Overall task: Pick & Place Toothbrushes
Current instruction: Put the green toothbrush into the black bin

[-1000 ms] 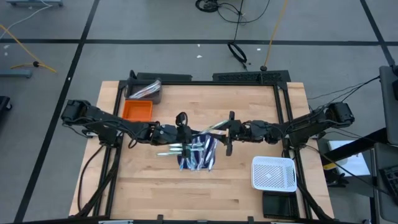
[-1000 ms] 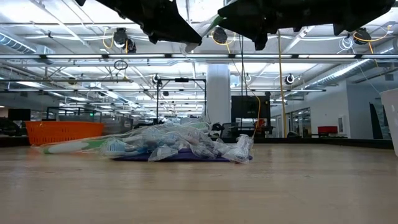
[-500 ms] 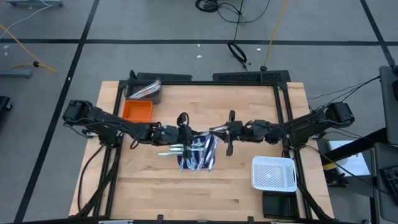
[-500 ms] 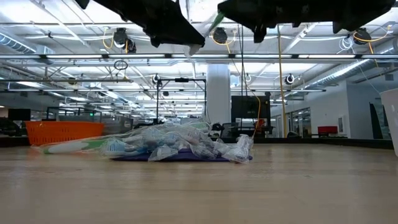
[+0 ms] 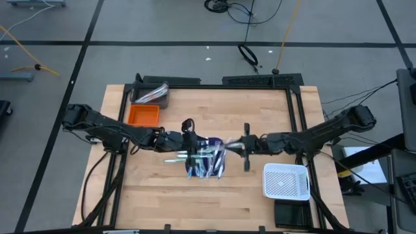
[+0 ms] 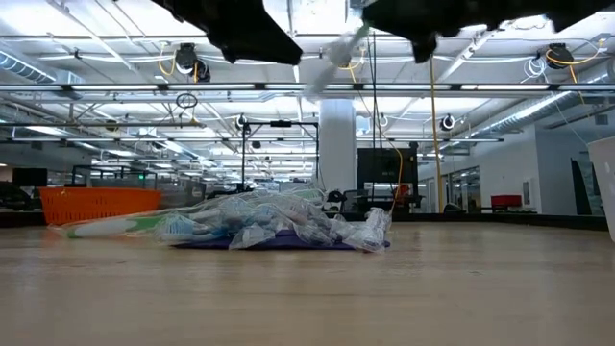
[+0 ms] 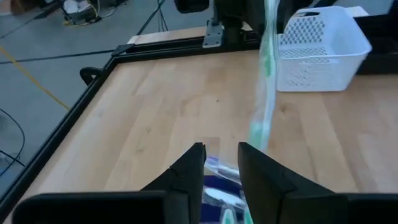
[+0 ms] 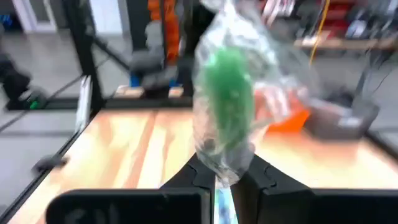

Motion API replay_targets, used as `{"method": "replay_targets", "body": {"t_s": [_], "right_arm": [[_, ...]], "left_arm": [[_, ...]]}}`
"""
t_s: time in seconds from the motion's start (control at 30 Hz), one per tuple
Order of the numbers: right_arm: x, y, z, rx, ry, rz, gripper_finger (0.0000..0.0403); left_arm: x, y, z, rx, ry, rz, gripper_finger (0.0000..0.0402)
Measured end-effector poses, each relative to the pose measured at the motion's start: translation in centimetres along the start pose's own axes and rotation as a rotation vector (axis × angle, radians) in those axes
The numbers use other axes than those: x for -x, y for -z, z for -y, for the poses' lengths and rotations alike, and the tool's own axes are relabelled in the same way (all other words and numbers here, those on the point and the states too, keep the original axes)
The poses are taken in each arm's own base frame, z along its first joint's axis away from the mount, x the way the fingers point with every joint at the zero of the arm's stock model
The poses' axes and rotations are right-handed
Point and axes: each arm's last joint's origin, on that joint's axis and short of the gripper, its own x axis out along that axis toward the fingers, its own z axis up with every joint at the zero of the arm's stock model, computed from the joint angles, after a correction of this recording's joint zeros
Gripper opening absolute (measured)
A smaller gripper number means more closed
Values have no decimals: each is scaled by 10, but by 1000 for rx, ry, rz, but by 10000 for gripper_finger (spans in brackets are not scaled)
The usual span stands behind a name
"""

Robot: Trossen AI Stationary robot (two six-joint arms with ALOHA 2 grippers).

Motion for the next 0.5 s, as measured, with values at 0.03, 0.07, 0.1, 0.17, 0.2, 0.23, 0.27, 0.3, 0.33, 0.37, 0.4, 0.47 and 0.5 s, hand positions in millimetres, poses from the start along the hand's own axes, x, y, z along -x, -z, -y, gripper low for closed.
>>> {"method": "replay_targets", "body": {"t_s": [0.03, 0.07, 0.1, 0.17, 0.2, 0.23, 0.27, 0.3, 0.33, 0.37, 0.4, 0.47, 0.5], "right_arm": [[6, -1, -4, -17, -17, -19, 16], [13, -3, -7, -35, -33, -35, 16], [19, -5, -10, -56, -50, -53, 16], [34, -8, -17, -119, -103, -87, 16], [41, -8, -20, -149, -122, -110, 16], [48, -9, -23, -180, -152, -128, 16], [56, -10, -26, -206, -185, -150, 16], [63, -10, -29, -232, -218, -181, 16], [69, -9, -32, -265, -244, -210, 16], [75, -9, -35, -295, -265, -235, 16], [81, -8, -38, -325, -296, -268, 16], [91, -7, -44, -384, -353, -321, 16], [95, -6, -47, -414, -381, -349, 16]], "left_arm": [[2, -1, 1, 1, 5, 0, 105], [5, -1, 1, -3, 11, -4, 108], [7, -1, 2, -8, 16, -15, 111], [8, -1, 3, -6, 23, -10, 112], [9, -1, 4, -6, 24, -10, 112], [9, -1, 5, -7, 26, -11, 112], [9, -1, 4, -8, 26, -13, 112], [9, -1, 4, -6, 26, -13, 112], [9, -1, 4, 1, 26, -13, 113], [9, -1, 4, 11, 26, -13, 113], [9, -1, 4, 20, 26, -13, 113], [9, -1, 5, 36, 26, -13, 113], [9, -1, 4, 41, 25, -12, 113]]}}
